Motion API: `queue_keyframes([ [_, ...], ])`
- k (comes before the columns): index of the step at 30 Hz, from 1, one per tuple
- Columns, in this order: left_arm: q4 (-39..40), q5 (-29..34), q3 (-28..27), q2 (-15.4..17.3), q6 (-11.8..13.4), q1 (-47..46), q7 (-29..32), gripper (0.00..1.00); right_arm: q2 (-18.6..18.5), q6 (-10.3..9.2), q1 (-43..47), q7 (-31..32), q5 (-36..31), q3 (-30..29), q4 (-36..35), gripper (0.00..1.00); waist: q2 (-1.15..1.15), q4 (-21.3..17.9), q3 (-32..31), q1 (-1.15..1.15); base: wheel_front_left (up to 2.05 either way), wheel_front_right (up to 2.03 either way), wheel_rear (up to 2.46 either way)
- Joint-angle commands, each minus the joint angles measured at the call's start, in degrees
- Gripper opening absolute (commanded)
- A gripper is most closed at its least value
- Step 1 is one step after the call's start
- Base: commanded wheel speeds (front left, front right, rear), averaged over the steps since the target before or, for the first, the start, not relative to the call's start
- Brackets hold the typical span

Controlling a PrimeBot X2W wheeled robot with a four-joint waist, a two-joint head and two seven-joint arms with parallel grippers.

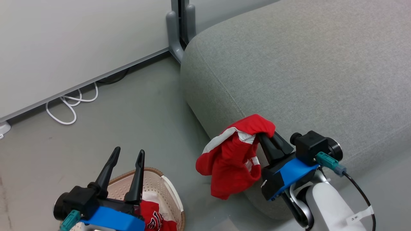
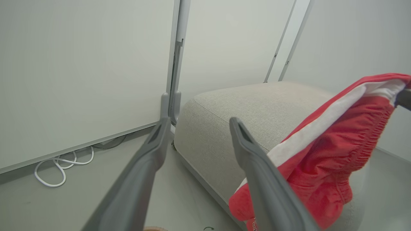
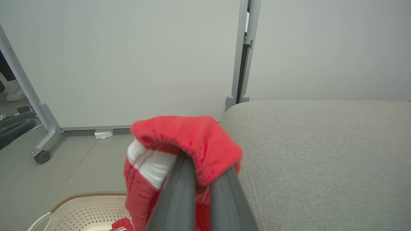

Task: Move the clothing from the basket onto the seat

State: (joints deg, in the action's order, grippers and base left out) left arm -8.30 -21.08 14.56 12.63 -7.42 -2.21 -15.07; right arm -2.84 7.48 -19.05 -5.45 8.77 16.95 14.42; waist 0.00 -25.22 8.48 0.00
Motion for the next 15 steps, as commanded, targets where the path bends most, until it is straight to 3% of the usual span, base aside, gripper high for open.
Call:
queue_keyframes([
  [1,-0.13,0.02,0.32,0.50,-0.04,-0.75,-0.15,1.00,-0.09,0.03,0.50,-0.44,0.29,-0.16,-0.05,0.00,0.00,-0.54,0.26,0.00,0.00,0.00,0.00],
  [13,0.01,-0.30,1.91,0.88,-0.05,-2.21,-0.15,1.00,-0.10,0.03,-5.73,-0.22,1.90,-3.51,0.74,0.00,0.00,0.23,1.53,0.00,0.00,0.00,0.00],
  [15,0.29,-0.17,1.85,1.11,-0.05,-2.68,-0.15,1.00,-0.08,0.03,-8.56,-0.29,5.51,-4.57,0.95,0.00,0.00,0.45,2.40,0.00,0.00,0.00,0.00],
])
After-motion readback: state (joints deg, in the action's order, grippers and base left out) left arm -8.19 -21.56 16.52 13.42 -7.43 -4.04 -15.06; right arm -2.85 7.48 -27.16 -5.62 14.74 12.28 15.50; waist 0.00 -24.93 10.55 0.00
